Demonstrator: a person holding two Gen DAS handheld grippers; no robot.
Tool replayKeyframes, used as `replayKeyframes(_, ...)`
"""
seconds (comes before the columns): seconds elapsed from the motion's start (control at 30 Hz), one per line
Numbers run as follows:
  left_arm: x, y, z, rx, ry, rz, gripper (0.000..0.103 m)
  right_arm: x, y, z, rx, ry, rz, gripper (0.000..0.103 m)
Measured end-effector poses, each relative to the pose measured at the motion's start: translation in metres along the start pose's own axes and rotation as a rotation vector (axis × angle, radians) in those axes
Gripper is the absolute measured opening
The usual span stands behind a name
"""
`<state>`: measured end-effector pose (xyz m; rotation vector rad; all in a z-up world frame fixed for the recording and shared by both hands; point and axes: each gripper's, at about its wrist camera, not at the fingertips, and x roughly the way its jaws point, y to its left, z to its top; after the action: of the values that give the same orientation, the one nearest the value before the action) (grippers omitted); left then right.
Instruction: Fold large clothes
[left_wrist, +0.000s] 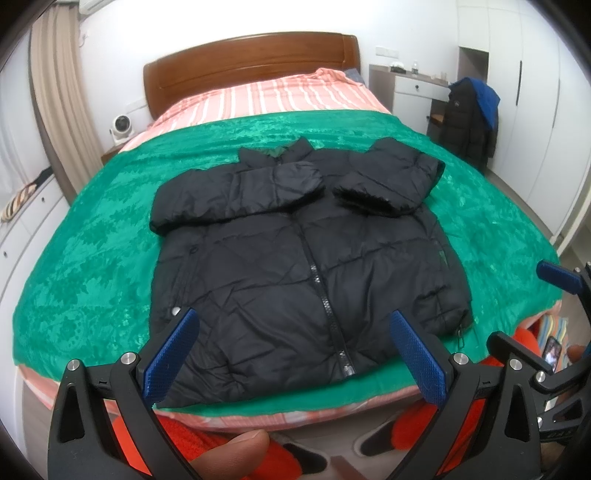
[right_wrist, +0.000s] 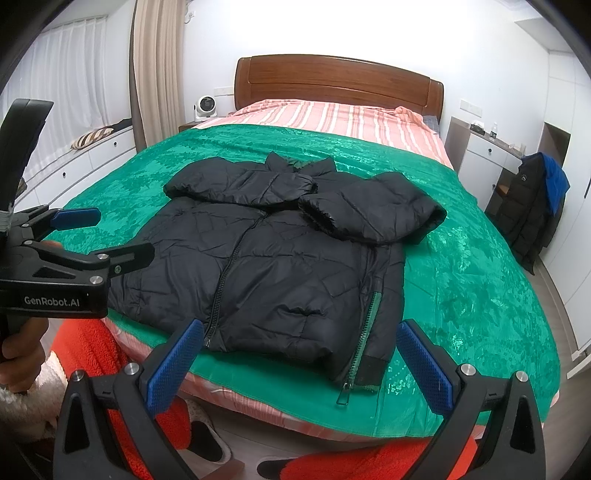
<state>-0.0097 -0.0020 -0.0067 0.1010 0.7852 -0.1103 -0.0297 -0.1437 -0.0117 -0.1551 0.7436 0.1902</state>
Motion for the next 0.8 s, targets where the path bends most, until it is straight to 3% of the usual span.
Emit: replayKeyframes(0.8, 0.0024, 0.0005, -0.0013, -0.001, 0.007, -0.001, 0.103, 0.0005, 0.0011, 0.002, -0.004, -0.024, 0.006, 0.103)
